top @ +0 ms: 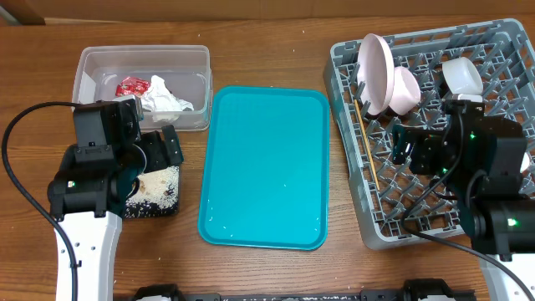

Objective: Sort waste into correct bins and load items into the dishwasher

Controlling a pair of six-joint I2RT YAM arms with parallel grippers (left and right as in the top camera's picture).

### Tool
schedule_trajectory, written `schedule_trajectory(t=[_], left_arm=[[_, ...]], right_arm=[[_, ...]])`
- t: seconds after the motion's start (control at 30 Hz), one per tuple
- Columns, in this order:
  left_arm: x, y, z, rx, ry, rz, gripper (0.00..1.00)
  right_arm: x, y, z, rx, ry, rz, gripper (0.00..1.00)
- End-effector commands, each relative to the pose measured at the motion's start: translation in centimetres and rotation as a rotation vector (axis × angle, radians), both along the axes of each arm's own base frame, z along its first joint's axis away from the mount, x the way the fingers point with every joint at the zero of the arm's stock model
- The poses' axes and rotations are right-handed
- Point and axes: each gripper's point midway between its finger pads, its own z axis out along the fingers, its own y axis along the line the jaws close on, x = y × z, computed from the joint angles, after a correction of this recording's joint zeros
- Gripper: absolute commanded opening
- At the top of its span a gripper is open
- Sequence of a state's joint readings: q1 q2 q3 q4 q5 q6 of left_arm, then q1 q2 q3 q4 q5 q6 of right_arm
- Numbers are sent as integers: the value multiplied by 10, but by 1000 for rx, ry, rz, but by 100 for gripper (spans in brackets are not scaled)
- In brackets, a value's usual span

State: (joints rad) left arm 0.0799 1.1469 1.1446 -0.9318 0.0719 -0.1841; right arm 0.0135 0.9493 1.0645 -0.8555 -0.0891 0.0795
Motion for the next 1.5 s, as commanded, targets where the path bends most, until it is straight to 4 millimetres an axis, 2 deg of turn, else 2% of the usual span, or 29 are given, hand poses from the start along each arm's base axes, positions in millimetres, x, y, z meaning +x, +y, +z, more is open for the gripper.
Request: schedule_trajectory(t=[0.0,0.67,0.8,0.93,1.13,1.37,1.47], left_arm=[[0,-2,-7,-15,21,4,100],[4,-2,-19,-18,64,4,100],[4,-2,-20,-18,65,4,100],[4,-2,-20,-18,65,4,100],[4,-2,-20,-18,65,4,100],[4,-2,-20,-18,65,4,100],[4,-2,-20,-18,65,4,100]], right_arm=[[3,-3,-10,1,29,-17,100],[24,-2,-68,-3,231,-17,100],[23,-3,-69,-3,235,-18,100],[20,-6,-60,-23,201,-23,100],[8,-6,-27,-21,84,-24,100],[-18,-6,18,-17,-89,-26,100],[-34,-6,25,-15,-155,-26,100]])
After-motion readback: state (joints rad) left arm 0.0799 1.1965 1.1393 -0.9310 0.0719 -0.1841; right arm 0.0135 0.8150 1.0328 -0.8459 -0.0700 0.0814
